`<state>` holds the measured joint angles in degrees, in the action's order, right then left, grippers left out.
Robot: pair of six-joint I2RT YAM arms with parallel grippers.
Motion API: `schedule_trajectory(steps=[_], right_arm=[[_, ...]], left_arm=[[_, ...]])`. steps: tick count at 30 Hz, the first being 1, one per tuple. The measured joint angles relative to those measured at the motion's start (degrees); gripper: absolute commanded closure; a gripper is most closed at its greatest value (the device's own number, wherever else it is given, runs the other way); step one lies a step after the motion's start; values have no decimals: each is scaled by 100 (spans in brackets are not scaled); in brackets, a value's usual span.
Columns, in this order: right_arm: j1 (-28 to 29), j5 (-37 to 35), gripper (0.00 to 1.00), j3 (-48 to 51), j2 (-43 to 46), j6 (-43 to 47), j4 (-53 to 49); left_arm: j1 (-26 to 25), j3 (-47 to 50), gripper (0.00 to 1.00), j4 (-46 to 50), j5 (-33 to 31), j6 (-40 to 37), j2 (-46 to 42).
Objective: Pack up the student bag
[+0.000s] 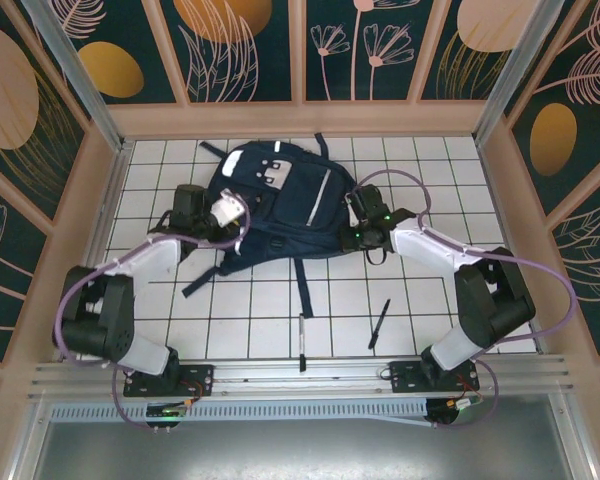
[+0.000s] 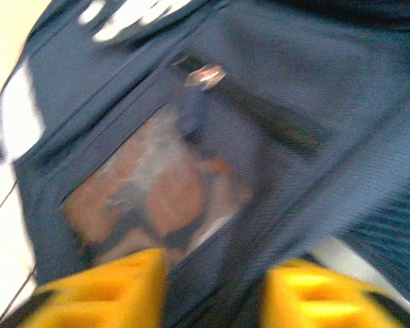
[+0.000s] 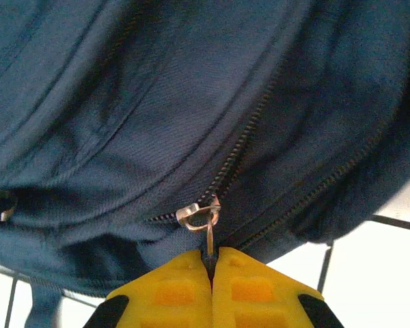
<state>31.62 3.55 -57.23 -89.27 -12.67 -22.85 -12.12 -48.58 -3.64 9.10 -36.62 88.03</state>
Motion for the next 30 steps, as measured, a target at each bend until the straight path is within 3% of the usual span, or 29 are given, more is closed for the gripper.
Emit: schedule_trajectory(steps=[3, 6, 9, 11, 16, 21, 30], right_arm=[[378, 221, 100, -90, -17, 37, 103], [664, 424, 100, -483, -190, 33, 201], [883, 540, 100, -914, -487, 26, 313], [1045, 573, 100, -1069, -651, 15, 387], [1425, 717, 100, -1110, -933, 11, 640], [1665, 807, 100, -1132, -1130, 31, 846], [1825, 863, 100, -1196, -1220, 83, 1016]], left_arm=[[203, -1403, 27, 529, -542, 946, 986], [343, -3027, 27, 1139, -968, 2166, 1954], [507, -3873, 21, 1587, -896, 3259, 2308], [595, -3838, 21, 1738, -688, 3840, 2166], [647, -2817, 43, 1897, 212, 5101, 1207], [295, -2468, 41, 2422, 1147, 6070, 826], [-306, -1311, 38, 2645, 1340, 7517, 741]])
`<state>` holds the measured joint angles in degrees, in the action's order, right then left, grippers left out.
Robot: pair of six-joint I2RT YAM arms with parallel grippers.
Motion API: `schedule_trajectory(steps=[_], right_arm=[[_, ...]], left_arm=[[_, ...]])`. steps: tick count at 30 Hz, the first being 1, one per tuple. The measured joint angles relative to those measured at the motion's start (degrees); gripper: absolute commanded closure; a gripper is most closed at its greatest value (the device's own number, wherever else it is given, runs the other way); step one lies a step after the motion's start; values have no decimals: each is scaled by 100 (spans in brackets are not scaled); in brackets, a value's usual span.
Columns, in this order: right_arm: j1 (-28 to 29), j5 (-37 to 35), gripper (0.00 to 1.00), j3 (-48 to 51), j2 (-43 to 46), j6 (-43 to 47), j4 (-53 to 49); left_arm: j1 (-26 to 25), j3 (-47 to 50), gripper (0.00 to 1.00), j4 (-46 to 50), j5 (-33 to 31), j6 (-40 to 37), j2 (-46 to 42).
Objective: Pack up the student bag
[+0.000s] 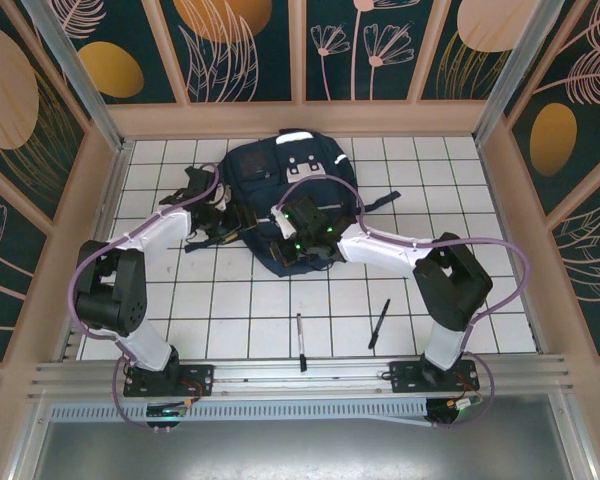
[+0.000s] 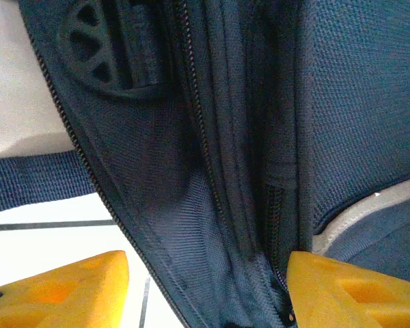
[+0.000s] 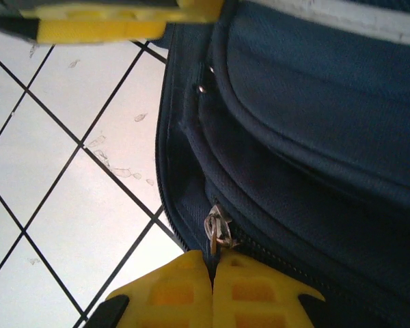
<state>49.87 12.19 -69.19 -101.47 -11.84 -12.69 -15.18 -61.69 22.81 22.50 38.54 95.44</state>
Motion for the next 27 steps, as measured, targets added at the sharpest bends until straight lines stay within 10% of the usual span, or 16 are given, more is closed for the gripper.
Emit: schedule_trajectory(steps=[13, 17, 27], right_arm=[[319, -313, 100, -116, -170, 4, 26], [457, -444, 100, -155, -170, 85, 26], [535, -1078, 100, 94, 114, 146, -190]], left_arm=[[-157, 378, 55, -503, -466, 1325, -122], [-192, 466, 100, -614, -695, 1521, -229], [-225, 356, 100, -326, -1274, 1099, -229]])
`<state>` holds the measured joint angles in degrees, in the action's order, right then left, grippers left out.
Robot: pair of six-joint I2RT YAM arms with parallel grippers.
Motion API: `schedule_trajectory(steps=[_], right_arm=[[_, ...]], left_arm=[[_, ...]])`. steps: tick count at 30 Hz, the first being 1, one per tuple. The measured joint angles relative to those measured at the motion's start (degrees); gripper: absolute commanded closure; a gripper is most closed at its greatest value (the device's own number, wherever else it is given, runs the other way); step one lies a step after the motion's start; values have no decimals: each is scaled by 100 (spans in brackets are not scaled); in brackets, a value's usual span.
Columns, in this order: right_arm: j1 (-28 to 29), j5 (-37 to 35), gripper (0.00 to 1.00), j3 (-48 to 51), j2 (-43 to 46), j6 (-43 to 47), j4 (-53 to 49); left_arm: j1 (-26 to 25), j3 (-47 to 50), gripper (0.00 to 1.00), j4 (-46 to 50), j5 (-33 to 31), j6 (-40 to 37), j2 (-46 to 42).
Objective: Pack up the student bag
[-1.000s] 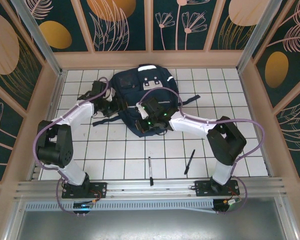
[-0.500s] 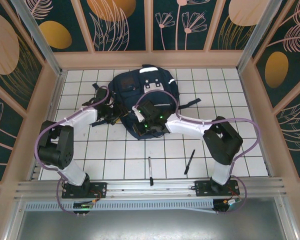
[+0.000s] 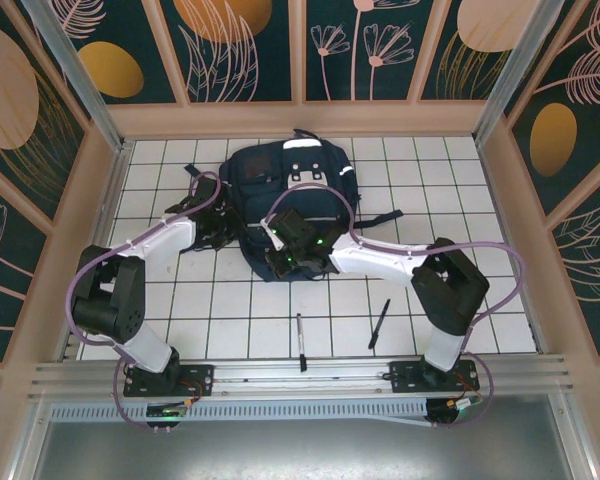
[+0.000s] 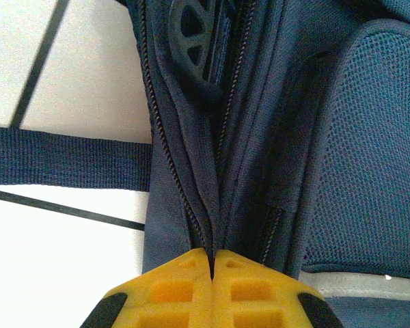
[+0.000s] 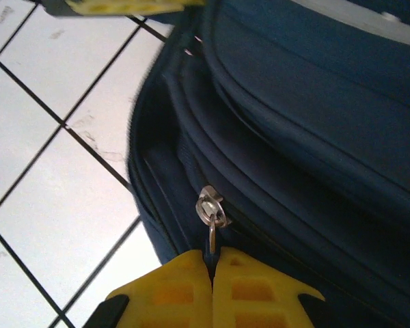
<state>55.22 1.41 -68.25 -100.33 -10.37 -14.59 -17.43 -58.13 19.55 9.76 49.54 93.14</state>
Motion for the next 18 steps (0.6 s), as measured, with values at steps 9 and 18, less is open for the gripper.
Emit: schedule_trajectory(steps=[9, 18], right_arm=[[-693, -356, 100, 841, 761, -87, -111], [-925, -245, 100, 841, 807, 68, -142]], left_arm=[[514, -151, 100, 404, -170, -901, 31], [1016, -1902, 95, 1169, -232, -2192, 1290]])
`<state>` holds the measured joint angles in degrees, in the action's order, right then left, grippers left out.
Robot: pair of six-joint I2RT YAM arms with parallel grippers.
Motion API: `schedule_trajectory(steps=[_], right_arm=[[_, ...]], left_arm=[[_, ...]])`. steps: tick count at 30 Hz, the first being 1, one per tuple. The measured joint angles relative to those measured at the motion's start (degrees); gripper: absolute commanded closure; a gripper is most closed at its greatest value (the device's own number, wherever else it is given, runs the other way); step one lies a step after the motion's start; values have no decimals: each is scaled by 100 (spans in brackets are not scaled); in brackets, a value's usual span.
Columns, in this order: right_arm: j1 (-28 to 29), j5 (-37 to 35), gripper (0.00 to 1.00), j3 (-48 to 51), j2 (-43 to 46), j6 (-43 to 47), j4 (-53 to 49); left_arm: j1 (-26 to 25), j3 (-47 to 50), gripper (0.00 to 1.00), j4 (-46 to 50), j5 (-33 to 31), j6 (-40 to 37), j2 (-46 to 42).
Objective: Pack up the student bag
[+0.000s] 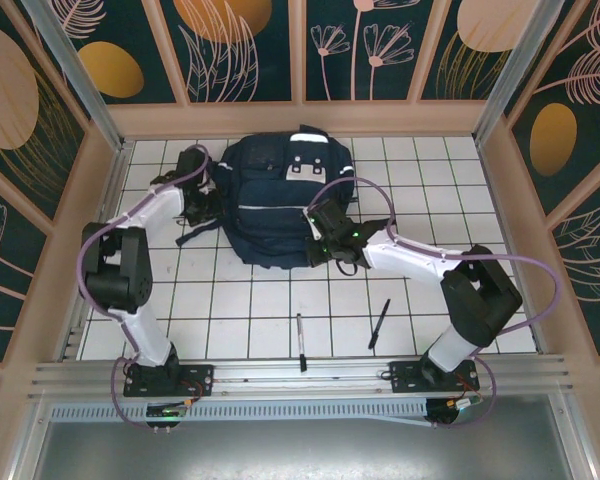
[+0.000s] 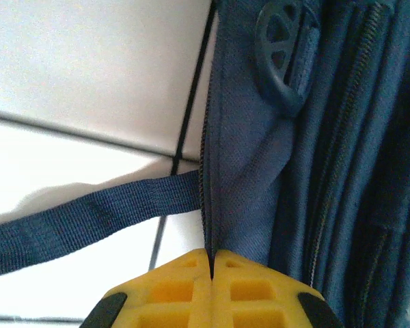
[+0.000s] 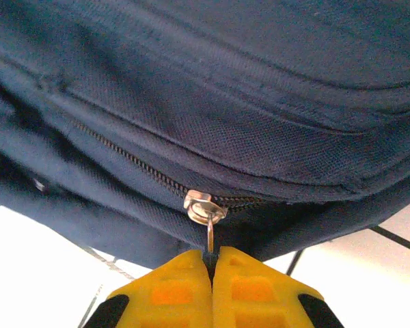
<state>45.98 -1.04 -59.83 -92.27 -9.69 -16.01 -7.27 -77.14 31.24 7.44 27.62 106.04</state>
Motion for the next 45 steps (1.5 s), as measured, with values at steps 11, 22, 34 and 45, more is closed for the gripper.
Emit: schedule_trajectory(steps=[11, 22, 34, 45], right_arm=[[911, 675, 100, -1829, -1362, -2, 72], [1045, 968, 100, -2179, -1674, 0, 55], [1220, 962, 100, -2179, -1753, -133, 81], [1268, 800, 100, -2052, -1753, -269, 190]], left_arm=[[404, -1244, 53, 433, -380, -280, 85], [389, 1115, 44, 831, 341, 479, -1921], [-238, 1661, 45, -341, 745, 2039, -2015], [-433, 2328, 40, -918, 385, 2505, -2015]])
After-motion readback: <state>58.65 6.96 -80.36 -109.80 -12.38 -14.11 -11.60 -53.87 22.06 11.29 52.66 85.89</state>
